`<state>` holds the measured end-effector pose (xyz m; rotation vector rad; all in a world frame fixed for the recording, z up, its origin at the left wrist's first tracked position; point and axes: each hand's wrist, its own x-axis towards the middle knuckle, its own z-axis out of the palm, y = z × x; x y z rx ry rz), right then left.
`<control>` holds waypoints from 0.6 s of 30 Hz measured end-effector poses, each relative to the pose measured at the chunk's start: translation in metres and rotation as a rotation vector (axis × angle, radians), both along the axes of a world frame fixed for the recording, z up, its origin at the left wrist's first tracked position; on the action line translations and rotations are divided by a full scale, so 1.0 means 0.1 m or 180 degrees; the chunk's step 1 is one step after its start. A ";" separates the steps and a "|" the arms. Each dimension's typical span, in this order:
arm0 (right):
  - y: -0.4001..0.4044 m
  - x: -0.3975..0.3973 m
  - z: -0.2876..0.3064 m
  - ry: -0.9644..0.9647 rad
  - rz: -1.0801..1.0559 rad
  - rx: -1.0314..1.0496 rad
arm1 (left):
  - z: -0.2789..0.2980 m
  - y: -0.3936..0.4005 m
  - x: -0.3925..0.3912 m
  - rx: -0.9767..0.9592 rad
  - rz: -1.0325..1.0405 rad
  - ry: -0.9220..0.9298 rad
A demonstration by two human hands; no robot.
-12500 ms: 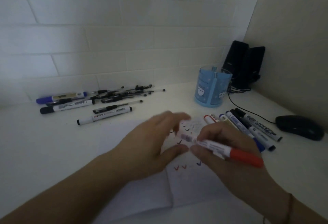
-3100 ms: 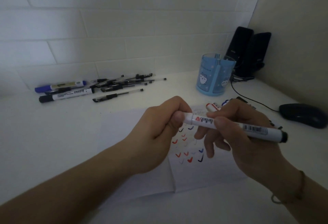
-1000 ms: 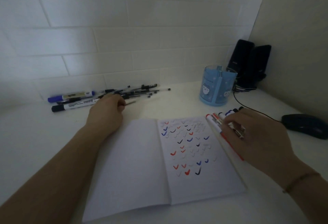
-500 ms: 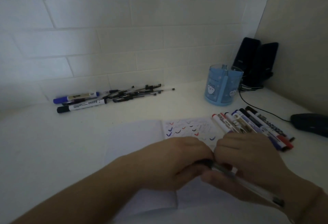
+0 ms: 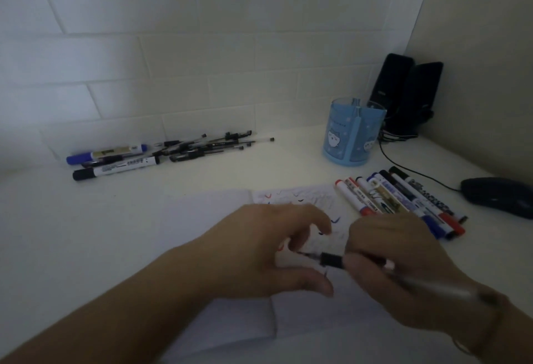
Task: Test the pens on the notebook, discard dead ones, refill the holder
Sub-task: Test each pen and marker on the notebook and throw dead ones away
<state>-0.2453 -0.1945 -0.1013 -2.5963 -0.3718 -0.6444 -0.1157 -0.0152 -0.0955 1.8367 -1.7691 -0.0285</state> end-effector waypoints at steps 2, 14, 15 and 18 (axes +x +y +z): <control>0.00 -0.02 0.04 -0.0223 -0.0114 0.0653 | 0.00 0.04 0.08 -0.0172 0.0177 0.0483; -0.01 0.04 0.04 -0.0232 0.0137 0.2588 | 0.00 0.05 0.10 -0.0203 -0.0024 0.1729; -0.01 0.04 0.04 -0.0235 0.0146 0.2696 | -0.01 0.05 0.10 -0.0126 -0.0037 0.1706; 0.01 0.05 0.07 -0.0213 0.0111 0.3016 | 0.01 0.03 0.11 -0.0102 0.0048 0.1855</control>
